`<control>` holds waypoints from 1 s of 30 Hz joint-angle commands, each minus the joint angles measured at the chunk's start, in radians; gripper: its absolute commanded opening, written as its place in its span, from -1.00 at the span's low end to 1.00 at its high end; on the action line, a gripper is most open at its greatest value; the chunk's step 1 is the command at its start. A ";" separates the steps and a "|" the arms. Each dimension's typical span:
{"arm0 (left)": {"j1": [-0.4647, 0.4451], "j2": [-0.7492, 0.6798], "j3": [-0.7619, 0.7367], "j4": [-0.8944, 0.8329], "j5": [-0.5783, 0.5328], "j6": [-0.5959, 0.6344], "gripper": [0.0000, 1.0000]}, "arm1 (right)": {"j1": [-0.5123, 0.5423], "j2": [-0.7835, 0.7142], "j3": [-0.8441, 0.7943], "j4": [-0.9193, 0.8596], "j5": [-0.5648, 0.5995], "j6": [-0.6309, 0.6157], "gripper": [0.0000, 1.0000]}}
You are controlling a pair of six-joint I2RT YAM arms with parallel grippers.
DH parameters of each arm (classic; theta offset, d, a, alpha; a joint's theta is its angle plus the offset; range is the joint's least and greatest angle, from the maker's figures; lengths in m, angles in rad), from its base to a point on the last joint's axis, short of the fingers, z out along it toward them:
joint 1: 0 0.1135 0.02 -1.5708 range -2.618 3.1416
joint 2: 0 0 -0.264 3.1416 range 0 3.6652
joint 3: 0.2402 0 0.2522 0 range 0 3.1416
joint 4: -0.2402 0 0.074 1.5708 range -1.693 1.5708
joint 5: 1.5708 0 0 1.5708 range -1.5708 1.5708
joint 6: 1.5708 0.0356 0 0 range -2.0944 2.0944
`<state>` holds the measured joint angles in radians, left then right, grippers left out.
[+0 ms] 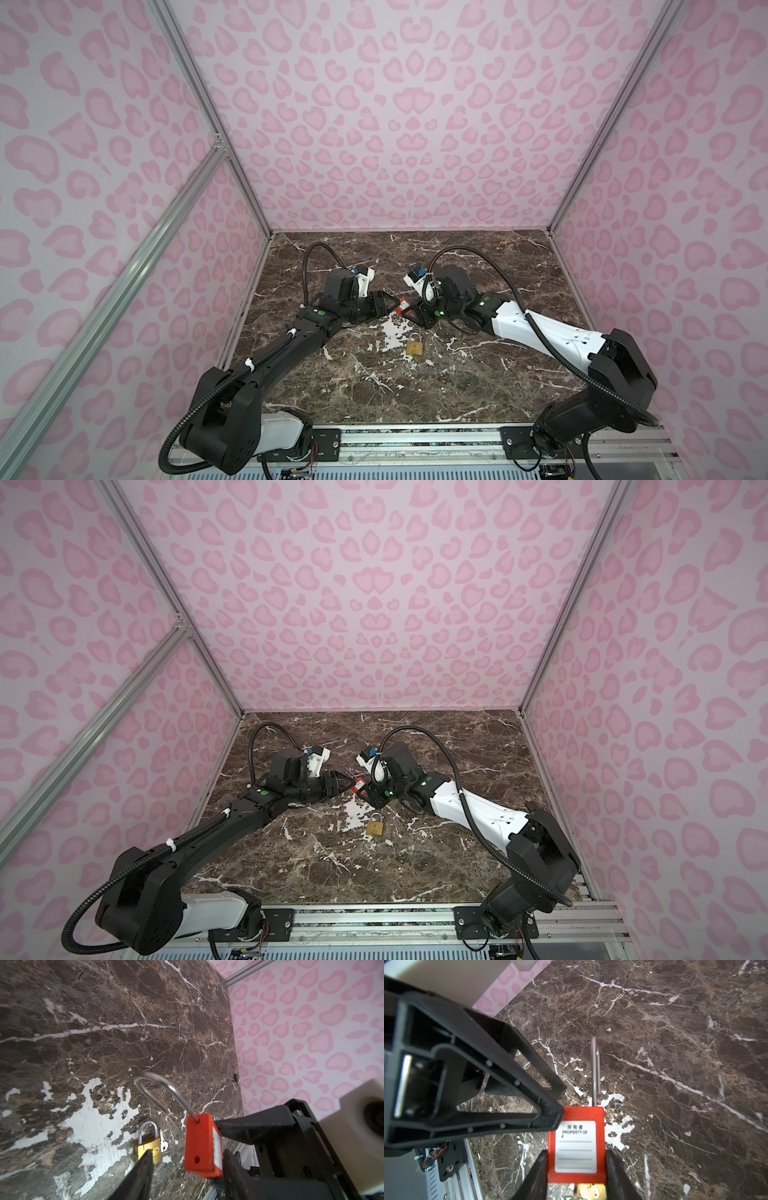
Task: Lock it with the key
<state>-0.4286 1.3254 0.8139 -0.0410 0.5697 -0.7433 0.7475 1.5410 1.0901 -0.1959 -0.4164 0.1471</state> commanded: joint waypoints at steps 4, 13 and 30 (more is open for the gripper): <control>-0.017 0.018 0.010 0.055 0.013 -0.016 -0.07 | 0.021 -0.002 -0.018 0.076 -0.001 0.006 -0.29; -0.029 0.006 0.015 0.069 0.002 -0.027 -0.64 | 0.042 0.017 -0.022 0.137 0.050 0.019 -0.25; -0.020 -0.148 -0.027 0.156 -0.198 -0.094 -0.71 | -0.149 -0.188 -0.280 0.692 -0.131 0.493 0.42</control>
<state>-0.4522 1.2045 0.7975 0.0303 0.4522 -0.8028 0.6277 1.3674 0.8623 0.1844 -0.4599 0.4030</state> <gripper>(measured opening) 0.226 0.708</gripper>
